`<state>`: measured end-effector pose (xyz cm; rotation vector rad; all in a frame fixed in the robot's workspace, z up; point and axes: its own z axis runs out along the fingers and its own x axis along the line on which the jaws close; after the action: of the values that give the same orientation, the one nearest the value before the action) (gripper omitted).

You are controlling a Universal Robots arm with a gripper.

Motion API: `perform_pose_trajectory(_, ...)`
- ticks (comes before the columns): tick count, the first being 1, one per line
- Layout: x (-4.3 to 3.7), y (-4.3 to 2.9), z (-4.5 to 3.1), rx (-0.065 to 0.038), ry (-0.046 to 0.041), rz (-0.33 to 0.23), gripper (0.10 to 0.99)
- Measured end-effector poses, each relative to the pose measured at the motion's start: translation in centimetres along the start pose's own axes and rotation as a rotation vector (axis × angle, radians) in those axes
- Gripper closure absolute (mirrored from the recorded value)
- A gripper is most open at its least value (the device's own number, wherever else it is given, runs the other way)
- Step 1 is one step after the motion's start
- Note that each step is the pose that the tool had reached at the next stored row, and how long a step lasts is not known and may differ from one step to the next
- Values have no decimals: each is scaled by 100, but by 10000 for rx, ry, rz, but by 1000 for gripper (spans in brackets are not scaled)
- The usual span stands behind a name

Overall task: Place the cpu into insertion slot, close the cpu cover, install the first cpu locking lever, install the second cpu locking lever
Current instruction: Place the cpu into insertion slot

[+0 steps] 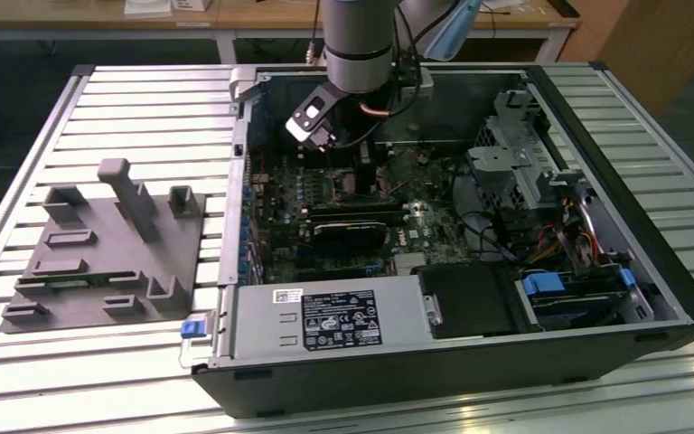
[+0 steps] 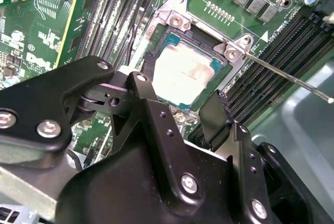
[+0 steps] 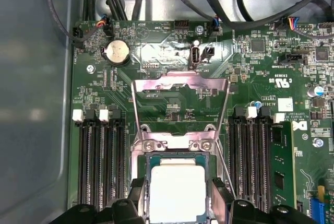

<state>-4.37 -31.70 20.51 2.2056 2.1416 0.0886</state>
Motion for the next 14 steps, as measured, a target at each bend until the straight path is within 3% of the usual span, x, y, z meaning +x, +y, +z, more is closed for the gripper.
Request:
perform_pose_trajectory(9, 0, 0, -5, 0, -1, 0, 482)
perform_pose_trajectory(11, 0, 0, -6, 1, -1, 0, 612)
perform_pose_trajectory(12, 0, 0, -6, 0, -1, 0, 612)
perform_pose_trajectory(14, 0, 0, -7, 1, -1, 0, 725)
